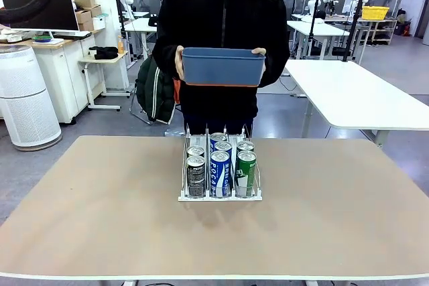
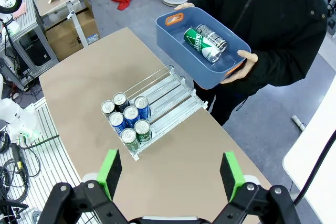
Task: Fill the beverage cans into the dispenser.
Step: Pick up the Pepsi coke handed by the human.
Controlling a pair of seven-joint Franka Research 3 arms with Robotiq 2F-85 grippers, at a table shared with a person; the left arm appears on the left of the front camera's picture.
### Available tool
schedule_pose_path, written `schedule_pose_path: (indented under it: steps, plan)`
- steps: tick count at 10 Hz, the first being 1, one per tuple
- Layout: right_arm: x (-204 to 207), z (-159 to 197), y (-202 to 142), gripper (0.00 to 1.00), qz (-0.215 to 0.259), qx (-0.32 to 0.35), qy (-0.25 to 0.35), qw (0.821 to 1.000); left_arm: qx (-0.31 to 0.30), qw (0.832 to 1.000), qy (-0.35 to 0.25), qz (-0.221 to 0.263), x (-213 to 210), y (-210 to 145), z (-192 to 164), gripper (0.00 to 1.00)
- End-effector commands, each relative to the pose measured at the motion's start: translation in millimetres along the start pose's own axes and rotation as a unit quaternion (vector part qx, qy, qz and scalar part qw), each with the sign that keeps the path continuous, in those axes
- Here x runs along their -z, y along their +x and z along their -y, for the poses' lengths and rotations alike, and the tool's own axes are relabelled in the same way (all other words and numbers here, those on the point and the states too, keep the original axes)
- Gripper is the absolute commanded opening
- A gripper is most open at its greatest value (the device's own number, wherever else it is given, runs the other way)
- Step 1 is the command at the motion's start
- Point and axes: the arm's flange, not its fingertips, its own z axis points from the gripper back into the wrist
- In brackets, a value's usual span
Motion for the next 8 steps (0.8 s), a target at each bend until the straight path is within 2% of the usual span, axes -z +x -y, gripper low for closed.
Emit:
schedule_pose_path:
  steps: [1,3,5,7,8]
  plan:
    - [0.3,-0.4,-0.1,1.00,0.000,0.001,0.000,1.000,0.014,0.999,-0.035,0.026,-1.6,2.1,0.4,1.00]
    - [0.3,-0.4,-0.1,1.00,0.000,0.001,0.000,1.000,0.021,0.998,-0.054,0.038,-3.0,1.7,2.3,1.00]
    - [0.3,-0.4,-0.1,1.00,0.000,0.001,0.000,1.000,0.019,0.998,-0.047,0.031,-3.9,1.0,1.8,1.00]
    - [0.3,-0.4,-0.1,1.00,0.000,0.001,0.000,1.000,0.026,0.999,-0.022,-0.028,14.3,2.2,2.9,1.00]
    - [0.3,-0.4,-0.1,1.00,0.000,0.001,0.000,1.000,0.016,0.999,-0.037,0.026,-0.9,3.8,4.2,1.00]
